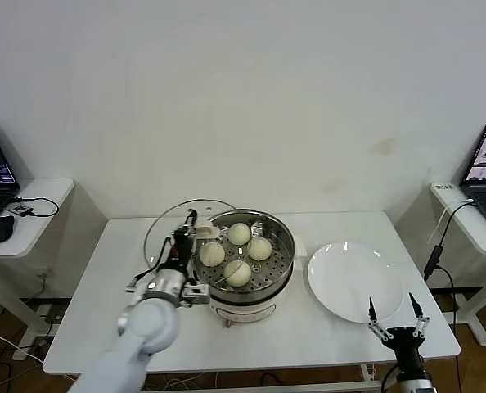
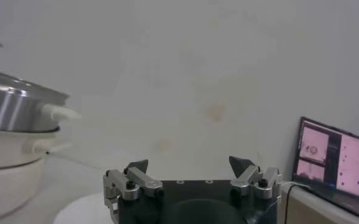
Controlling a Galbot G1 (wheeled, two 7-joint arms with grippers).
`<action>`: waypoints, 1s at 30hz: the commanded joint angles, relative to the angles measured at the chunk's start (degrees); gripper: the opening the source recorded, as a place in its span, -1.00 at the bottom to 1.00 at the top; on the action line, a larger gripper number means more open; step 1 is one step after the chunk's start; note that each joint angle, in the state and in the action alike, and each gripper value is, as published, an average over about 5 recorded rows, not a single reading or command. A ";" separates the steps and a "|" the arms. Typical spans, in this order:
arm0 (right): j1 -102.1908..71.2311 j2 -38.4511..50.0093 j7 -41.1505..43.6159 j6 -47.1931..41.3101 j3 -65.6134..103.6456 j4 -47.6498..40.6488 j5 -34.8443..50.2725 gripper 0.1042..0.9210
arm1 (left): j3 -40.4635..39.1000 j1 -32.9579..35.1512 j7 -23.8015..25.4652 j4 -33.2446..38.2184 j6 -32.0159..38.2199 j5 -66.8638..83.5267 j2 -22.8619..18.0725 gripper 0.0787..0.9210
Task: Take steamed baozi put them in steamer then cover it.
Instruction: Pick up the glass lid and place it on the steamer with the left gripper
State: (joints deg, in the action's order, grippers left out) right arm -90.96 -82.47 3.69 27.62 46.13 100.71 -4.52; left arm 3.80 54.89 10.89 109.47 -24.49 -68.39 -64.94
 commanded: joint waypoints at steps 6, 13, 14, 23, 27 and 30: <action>1.12 -2.23 -1.24 1.42 -1.24 -2.97 -5.38 0.76 | -6.60 -2.89 6.99 -4.39 -4.65 -14.03 -13.91 -0.85; 0.85 -2.62 -1.25 1.53 -1.29 -3.03 -5.52 0.76 | -7.31 -4.76 7.99 -6.80 -5.06 -13.84 -15.61 -0.85; 0.81 -2.61 -1.25 1.57 -1.26 -3.06 -5.50 0.76 | -7.48 -5.00 8.03 -7.27 -5.08 -13.86 -15.83 -0.85; 0.58 -2.66 -1.22 1.75 -1.06 -3.15 -5.46 0.76 | -7.95 -5.52 7.92 -10.40 -4.86 -14.74 -17.51 -0.85; 0.60 -2.63 -1.18 1.83 -1.13 -3.28 -5.45 0.76 | -7.82 -5.22 7.90 -10.70 -4.75 -14.96 -17.43 -0.85; 0.61 -2.73 -1.14 1.85 -1.36 -3.34 -5.50 0.76 | -7.64 -4.82 7.88 -10.54 -4.67 -15.03 -17.33 -0.85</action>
State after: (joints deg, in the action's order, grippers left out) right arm -90.44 -84.97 2.59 29.39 44.99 97.59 -9.65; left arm -3.51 50.14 18.31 100.26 -28.96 -82.41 -80.96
